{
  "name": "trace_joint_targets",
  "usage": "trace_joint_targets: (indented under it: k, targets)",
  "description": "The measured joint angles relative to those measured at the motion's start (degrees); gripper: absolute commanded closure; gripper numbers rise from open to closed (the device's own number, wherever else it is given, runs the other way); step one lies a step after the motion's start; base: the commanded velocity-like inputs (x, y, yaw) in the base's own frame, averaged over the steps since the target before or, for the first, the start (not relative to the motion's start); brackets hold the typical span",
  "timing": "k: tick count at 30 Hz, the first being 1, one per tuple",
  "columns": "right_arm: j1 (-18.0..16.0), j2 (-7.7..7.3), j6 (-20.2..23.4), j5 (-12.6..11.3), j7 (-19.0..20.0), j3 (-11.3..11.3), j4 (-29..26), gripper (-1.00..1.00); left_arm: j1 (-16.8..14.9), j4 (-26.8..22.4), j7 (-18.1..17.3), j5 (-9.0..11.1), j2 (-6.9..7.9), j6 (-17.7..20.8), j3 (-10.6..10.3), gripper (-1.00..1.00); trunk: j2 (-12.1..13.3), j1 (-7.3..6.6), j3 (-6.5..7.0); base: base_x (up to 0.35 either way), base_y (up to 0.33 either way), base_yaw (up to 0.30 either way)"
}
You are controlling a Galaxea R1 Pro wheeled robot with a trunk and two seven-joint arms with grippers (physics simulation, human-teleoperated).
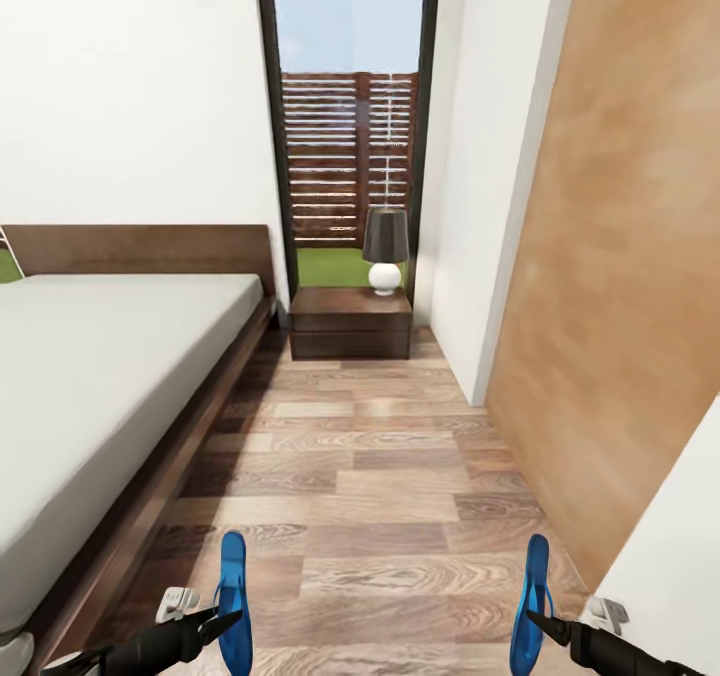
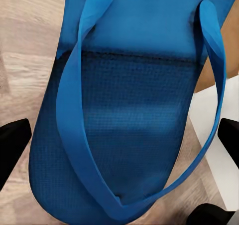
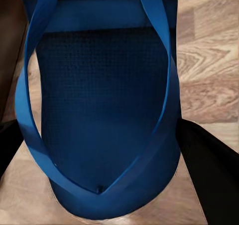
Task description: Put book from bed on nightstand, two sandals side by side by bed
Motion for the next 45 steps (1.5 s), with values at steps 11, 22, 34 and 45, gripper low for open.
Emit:
trace_joint_targets:
  k: [11, 22, 34, 45]
  targets:
    - [0.00, 0.00, -0.01, 0.01, 0.00, -0.01, 0.00, 1.00, 0.00, 0.00, -0.08, -0.04, 0.00, 0.00, -0.02, 1.00, 0.00, 0.00, 0.00, 0.321, 0.000, 0.000]
    - [0.00, 0.00, 0.00, 0.00, 0.00, 0.00, 0.00, 1.00, 0.02, 0.00, -0.41, 0.03, 0.00, 0.09, -0.02, 1.00, 0.00, 0.00, 0.00, 0.321, 0.000, 0.000]
    - [0.00, -0.01, -0.01, 0.00, 0.00, -0.01, 0.00, 1.00, 0.01, 0.00, -0.20, 0.04, 0.00, 0.09, -0.01, 1.00, 0.00, 0.00, 0.00, 0.321, 0.000, 0.000]
    - [0.00, 0.01, -0.01, 0.02, 0.01, -0.02, -0.02, 1.00, 0.01, 0.00, 0.07, 0.04, -0.01, 0.09, -0.01, 1.00, 0.00, 0.00, 0.00, 0.321, -0.033, 0.000]
